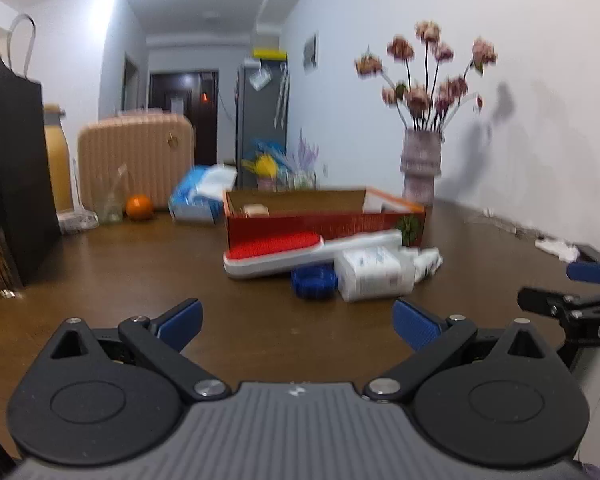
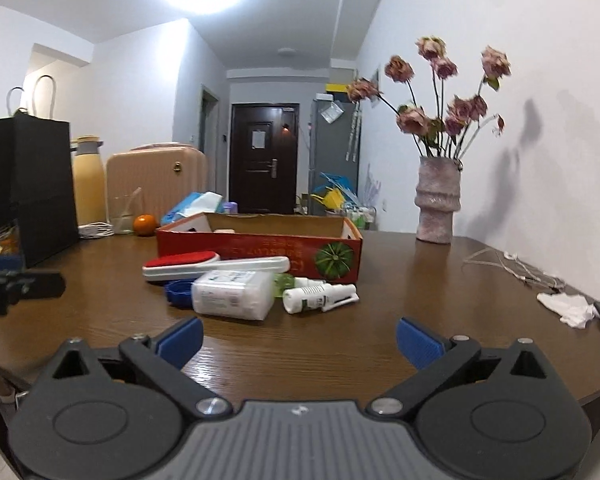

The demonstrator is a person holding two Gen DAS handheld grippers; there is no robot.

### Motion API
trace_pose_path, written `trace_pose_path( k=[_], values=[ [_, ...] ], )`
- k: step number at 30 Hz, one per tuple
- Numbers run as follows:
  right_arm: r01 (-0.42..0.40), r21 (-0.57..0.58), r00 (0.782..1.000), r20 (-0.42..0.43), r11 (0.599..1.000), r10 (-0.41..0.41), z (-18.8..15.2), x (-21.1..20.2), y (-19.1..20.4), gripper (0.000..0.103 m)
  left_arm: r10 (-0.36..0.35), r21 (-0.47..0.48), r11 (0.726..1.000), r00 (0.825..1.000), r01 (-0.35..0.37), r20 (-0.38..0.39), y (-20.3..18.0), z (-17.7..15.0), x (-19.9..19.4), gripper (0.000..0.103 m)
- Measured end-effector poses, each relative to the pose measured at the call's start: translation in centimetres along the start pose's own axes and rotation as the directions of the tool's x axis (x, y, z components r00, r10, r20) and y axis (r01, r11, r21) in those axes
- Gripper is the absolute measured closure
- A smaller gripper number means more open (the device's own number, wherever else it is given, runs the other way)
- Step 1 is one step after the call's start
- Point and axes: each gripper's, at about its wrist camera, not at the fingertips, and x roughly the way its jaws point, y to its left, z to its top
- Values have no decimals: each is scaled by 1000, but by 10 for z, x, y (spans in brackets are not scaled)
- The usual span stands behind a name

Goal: Organize rigid objects
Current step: 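Withdraw both tools from the box back toward the remaining objects, then grasp the blue bottle cap with the left tool while the right tool grasps a white spray bottle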

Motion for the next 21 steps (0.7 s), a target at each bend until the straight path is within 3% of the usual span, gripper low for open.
trace_pose_path(
  k=[3, 11, 16, 21],
  values=[
    [-1, 5, 999, -45, 1000, 1, -1, 19, -3, 0, -8, -12, 1000, 999, 8, -53, 4, 0, 18, 1],
    [-4, 64, 993, -114, 998, 11, 13, 73, -20, 7, -38, -27, 999, 991, 35, -129, 9, 20, 82, 20],
    [-15, 143, 982, -183, 990, 42, 25, 118, -32, 19, -63, -24, 998, 983, 59, -174, 12, 36, 131, 20],
    [-6, 163, 974, -224, 987, 43, 37, 163, -40, 25, -104, -5, 994, 969, 106, -223, 15, 46, 166, 21]
  ],
)
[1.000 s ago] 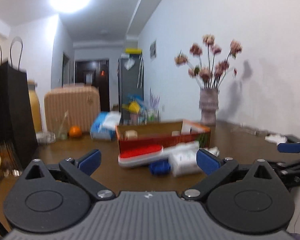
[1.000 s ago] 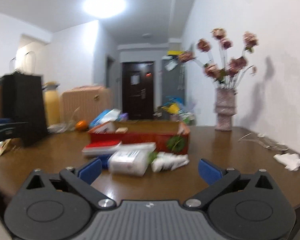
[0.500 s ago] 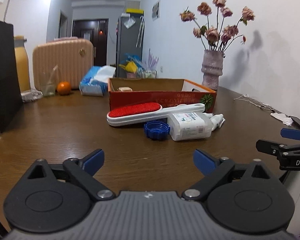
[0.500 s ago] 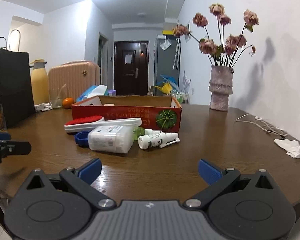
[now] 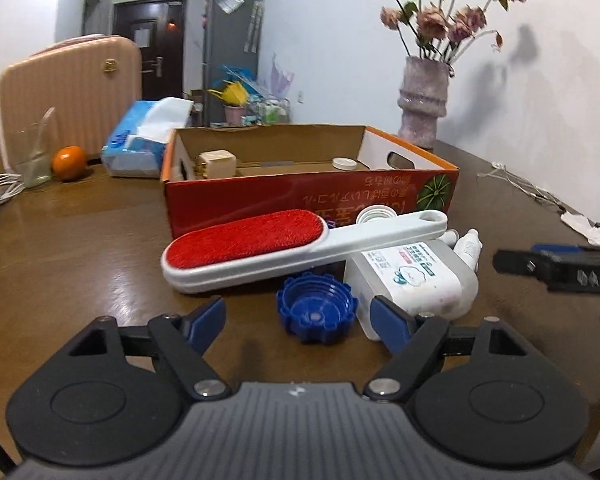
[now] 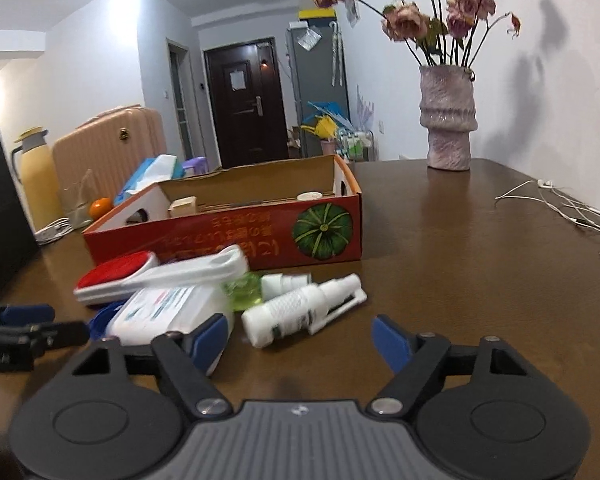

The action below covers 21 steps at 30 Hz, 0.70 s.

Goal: Organize rigid objects
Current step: 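Grasp the blue bottle cap with the left tool while the right tool grasps a white spray bottle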

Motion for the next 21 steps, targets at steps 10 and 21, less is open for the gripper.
trace_pose_path(
  k=[10, 21],
  values=[
    [8, 10, 995, -96, 1000, -7, 19, 60, -1, 34, -48, -5, 999, 996, 48, -77, 3, 5, 34, 31],
    [63, -74, 988, -137, 995, -73, 14, 60, -14, 65, -38, -14, 999, 996, 38, -75, -2, 4, 40, 48]
  ],
)
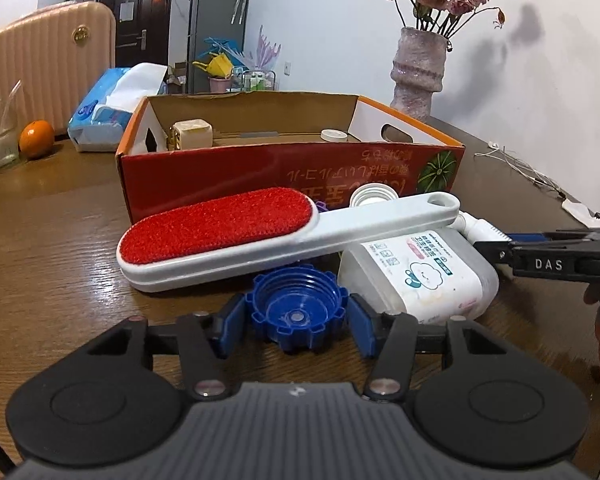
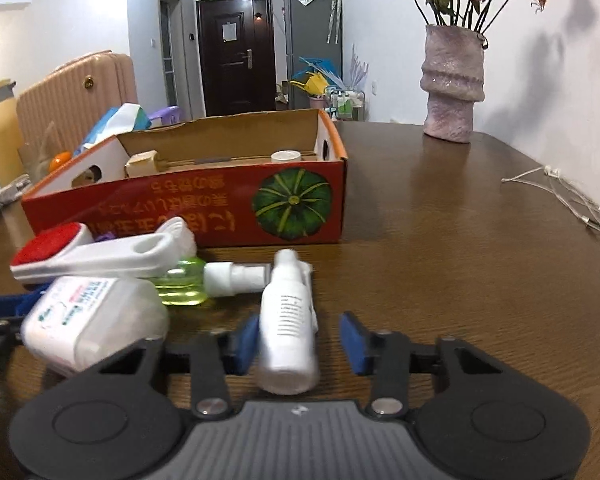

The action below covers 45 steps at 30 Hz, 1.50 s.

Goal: Organize rigid objects
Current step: 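Grasp the blue bottle cap with the left tool while the right tool grasps a white spray bottle, then lift the cap and spray bottle and carry them toward the box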

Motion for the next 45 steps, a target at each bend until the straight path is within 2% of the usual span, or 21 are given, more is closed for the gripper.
trace_pose_path(
  k=[3, 6, 8, 12, 19, 30, 39, 45],
  values=[
    [2, -18, 1000, 8, 1000, -2, 2, 4, -2, 73, 9, -4, 1000, 1000, -9, 20, -3, -3, -8, 48],
    [20, -41, 1000, 5, 999, -20, 4, 4, -2, 74, 34, -4, 999, 999, -34, 38, -6, -7, -22, 48],
    [6, -18, 1000, 11, 1000, -5, 1, -2, -5, 74, 46, -17, 999, 998, -45, 46, -8, -10, -33, 48],
    [-10, 5, 999, 32, 1000, 9, -12, -25, -8, 75, 62, -33, 998, 996, -60, 67, -14, -16, -57, 48],
    [-51, 2, 995, 81, 999, 51, -39, -81, 2, 75, 58, -35, 998, 988, -54, 145, -36, -22, -107, 48],
    [-78, -52, 967, 238, 996, 88, -64, -186, 25, 75, 44, -17, 999, 961, -41, 272, -64, -53, -187, 48],
    [-77, -74, 949, 301, 994, 96, -89, -239, 41, 75, 26, -1, 1000, 932, -27, 362, -79, -75, -233, 48],
    [-76, -92, 939, 330, 993, 102, -92, -255, 46, 75, 23, -5, 1000, 921, -23, 389, -81, -69, -238, 48]
  ],
)
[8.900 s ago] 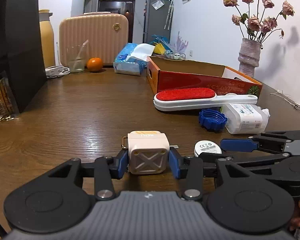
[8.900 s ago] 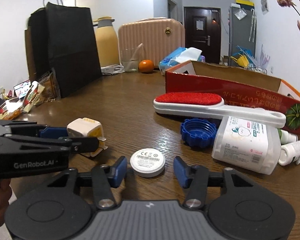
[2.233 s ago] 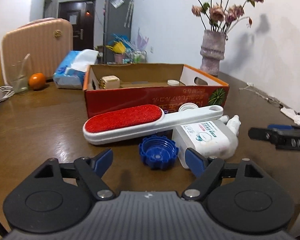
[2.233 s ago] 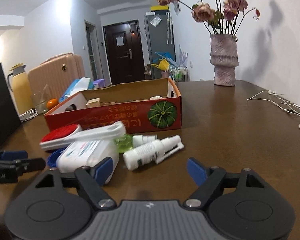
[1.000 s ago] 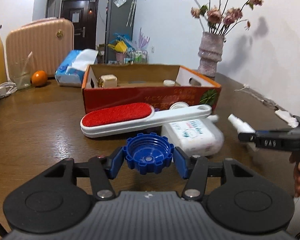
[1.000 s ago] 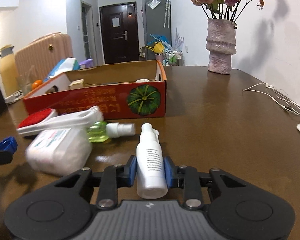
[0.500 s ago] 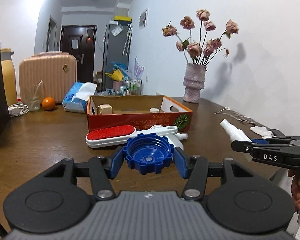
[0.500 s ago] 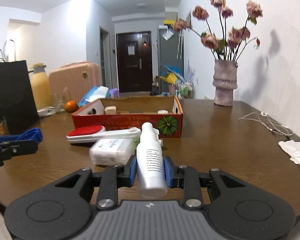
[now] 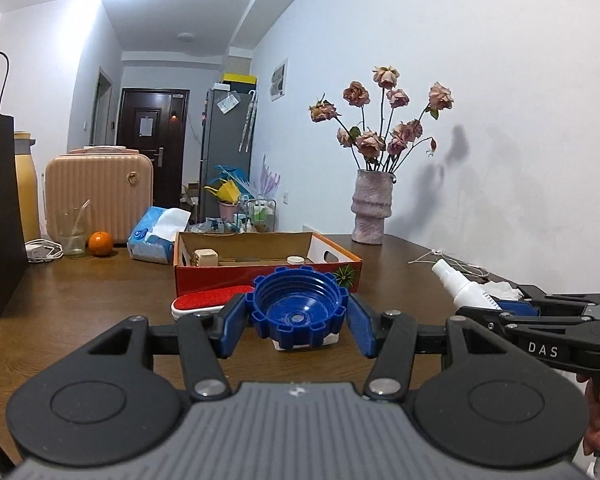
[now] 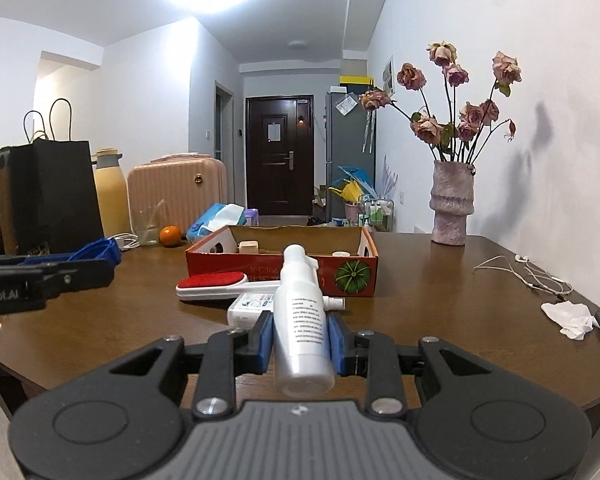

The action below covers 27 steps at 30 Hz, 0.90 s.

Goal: Organize rigid objects
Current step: 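Lift the cap and spray bottle and carry them toward the box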

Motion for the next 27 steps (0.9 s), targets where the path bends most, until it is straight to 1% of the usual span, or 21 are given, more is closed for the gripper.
trace_pose_path(
  k=[6, 11, 16, 20, 27],
  values=[
    [12, -6, 1000, 10, 1000, -12, 1, -5, 2, 75, -11, 5, 1000, 1000, 11, -3, 0, -1, 0, 48],
    [19, 6, 1000, -1, 1000, -19, -2, 2, -2, 75, -19, -4, 1000, 1000, 19, -17, 3, -4, 10, 48],
    [26, 9, 999, -19, 1000, -26, -10, 17, -5, 75, -13, -2, 1000, 999, 13, -42, 7, -6, 35, 48],
    [27, 14, 999, -44, 1000, -27, -14, 33, -9, 75, -24, -2, 1000, 998, 24, -62, 12, -2, 58, 48],
    [34, 23, 996, -86, 999, -32, -3, 72, -22, 75, -23, -15, 1000, 996, 21, -85, 22, 12, 103, 48]
  ],
)
